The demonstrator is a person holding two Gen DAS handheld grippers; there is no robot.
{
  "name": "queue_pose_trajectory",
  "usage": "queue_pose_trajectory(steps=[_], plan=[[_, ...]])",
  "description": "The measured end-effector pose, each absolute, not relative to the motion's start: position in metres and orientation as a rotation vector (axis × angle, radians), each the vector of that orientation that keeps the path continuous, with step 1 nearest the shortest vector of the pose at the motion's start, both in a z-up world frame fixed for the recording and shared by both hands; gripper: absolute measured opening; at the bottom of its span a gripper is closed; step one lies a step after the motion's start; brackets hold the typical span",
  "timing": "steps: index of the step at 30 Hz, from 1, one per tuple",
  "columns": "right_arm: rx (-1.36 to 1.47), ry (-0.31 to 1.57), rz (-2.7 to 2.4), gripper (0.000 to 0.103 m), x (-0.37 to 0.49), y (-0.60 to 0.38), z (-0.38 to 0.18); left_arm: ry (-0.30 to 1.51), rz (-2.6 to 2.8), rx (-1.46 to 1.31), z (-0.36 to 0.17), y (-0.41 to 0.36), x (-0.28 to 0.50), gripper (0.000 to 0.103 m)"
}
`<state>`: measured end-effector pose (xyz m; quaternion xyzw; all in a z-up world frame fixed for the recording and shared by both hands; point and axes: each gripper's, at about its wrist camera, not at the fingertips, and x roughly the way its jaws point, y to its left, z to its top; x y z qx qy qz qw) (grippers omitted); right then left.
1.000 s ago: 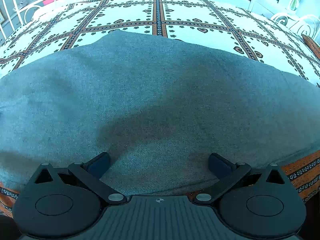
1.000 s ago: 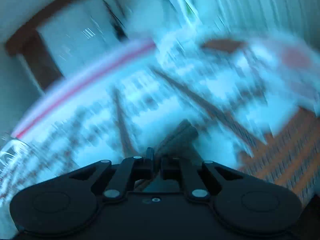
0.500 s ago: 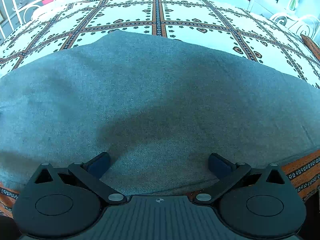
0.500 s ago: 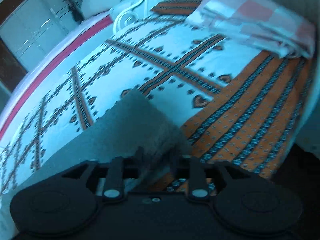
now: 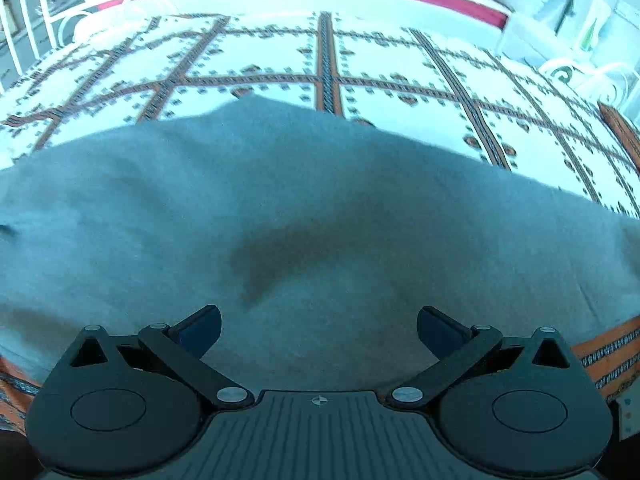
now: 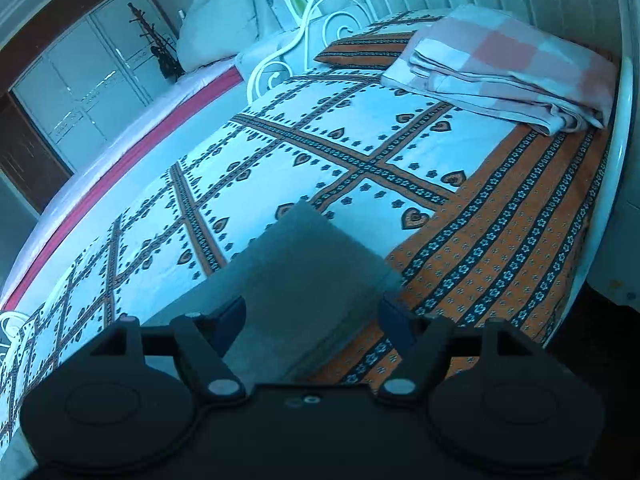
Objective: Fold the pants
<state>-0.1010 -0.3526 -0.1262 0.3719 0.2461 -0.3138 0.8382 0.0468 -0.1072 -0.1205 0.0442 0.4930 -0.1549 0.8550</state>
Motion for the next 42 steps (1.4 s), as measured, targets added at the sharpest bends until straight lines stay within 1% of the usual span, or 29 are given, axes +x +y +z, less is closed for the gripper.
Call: queue_pose_trajectory(steps=[6,8,11,14,18,22,25,27,28,29,32,33,35,36,37,38,42], plan=[[0.653,0.528,-0.483,0.068,-0.074,-0.312,-0.106,0.956,-0.268,-0.022,-0.092,-0.091,0.047,0.103],[0.553,0.535,-0.399,0.073,-0.056,-0.286,-0.091,0.914,-0.252,-0.039,-0.081,-0.088,0.044,0.103],[0.457,0.541,-0.222,0.074,-0.032,-0.249,-0.069,0.887,-0.257,-0.024,-0.069,-0.081,0.045,0.103],[0.402,0.568,-0.042,0.074,-0.003,-0.227,-0.053,0.903,-0.205,0.021,-0.067,-0.069,0.051,0.103],[0.343,0.601,0.102,0.072,0.044,-0.218,-0.052,0.883,-0.140,0.076,-0.066,-0.044,0.067,0.103],[0.305,0.647,0.186,0.071,0.101,-0.213,-0.064,0.856,-0.046,0.092,-0.066,-0.008,0.104,0.103],[0.275,0.705,0.247,0.066,0.145,-0.185,-0.074,0.855,0.015,0.073,-0.076,0.021,0.134,0.103],[0.264,0.749,0.285,0.060,0.174,-0.169,-0.086,0.856,0.041,0.077,-0.087,0.035,0.151,0.103],[0.256,0.774,0.300,0.047,0.190,-0.164,-0.092,0.859,0.050,0.079,-0.092,0.040,0.159,0.103],[0.248,0.794,0.317,0.030,0.204,-0.160,-0.097,0.861,0.055,0.076,-0.098,0.045,0.166,0.103],[0.227,0.856,0.366,0.015,0.246,-0.147,-0.111,0.875,0.062,0.076,-0.112,0.054,0.186,0.103],[0.224,0.870,0.379,0.013,0.256,-0.145,-0.115,0.877,0.065,0.078,-0.115,0.057,0.191,0.103],[0.216,0.895,0.408,0.013,0.274,-0.141,-0.118,0.885,0.072,0.081,-0.120,0.059,0.199,0.103],[0.201,0.911,0.416,0.015,0.282,-0.139,-0.120,0.883,0.075,0.075,-0.120,0.061,0.203,0.103],[0.176,0.911,0.403,0.022,0.288,-0.138,-0.120,0.881,0.072,0.065,-0.121,0.062,0.205,0.103],[0.152,0.911,0.397,0.023,0.292,-0.138,-0.120,0.886,0.070,0.059,-0.123,0.063,0.208,0.103],[0.072,1.006,0.505,0.026,0.303,-0.126,-0.129,0.928,0.059,0.069,-0.133,0.062,0.217,0.103]])
